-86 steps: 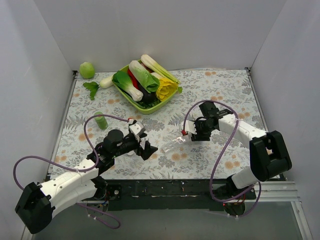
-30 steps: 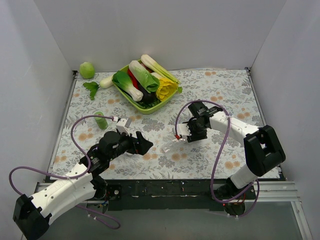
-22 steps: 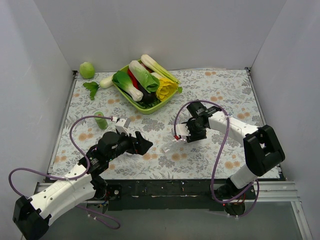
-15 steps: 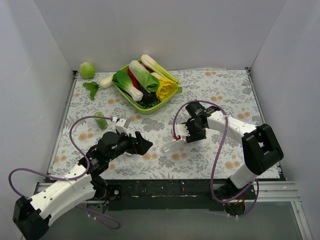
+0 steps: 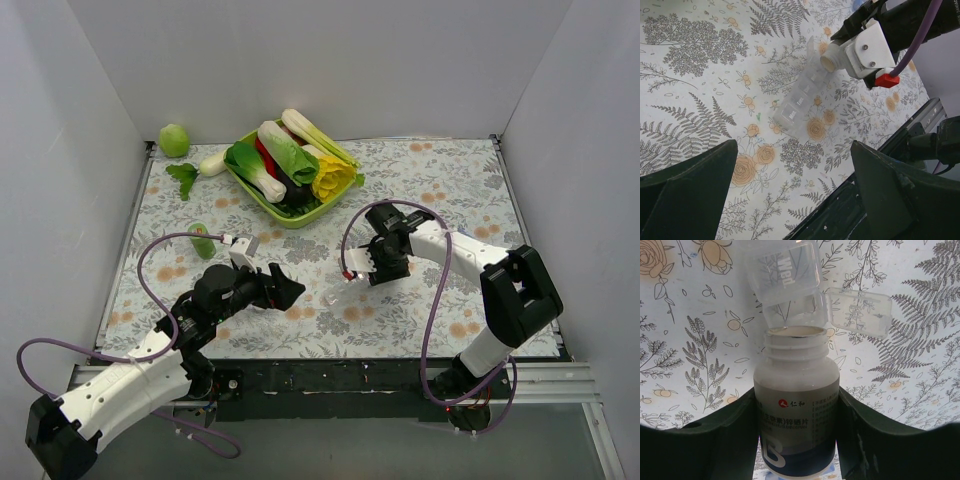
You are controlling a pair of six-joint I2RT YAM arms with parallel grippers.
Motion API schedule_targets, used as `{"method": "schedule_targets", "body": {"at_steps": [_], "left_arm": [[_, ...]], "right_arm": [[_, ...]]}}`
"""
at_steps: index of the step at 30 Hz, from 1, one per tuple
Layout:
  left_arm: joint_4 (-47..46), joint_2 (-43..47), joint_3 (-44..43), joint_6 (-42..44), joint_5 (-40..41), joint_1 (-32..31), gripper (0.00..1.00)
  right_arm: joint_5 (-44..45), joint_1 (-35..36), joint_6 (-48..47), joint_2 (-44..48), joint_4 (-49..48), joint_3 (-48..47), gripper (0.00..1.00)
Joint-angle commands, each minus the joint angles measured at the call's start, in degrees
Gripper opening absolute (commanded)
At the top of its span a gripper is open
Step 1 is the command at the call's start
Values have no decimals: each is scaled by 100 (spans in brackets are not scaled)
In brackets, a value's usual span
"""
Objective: Sort the pills into containers
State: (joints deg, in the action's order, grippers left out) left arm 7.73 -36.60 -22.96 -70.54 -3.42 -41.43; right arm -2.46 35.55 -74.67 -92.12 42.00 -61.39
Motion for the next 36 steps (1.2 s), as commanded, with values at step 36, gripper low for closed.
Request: {"method": "schedule_targets", "body": {"at_steps": [36], "left_arm": [[-70,241,134,-39,8,-23,98]], "right_arm": [[694,321,296,-307,467,-515,6]]}}
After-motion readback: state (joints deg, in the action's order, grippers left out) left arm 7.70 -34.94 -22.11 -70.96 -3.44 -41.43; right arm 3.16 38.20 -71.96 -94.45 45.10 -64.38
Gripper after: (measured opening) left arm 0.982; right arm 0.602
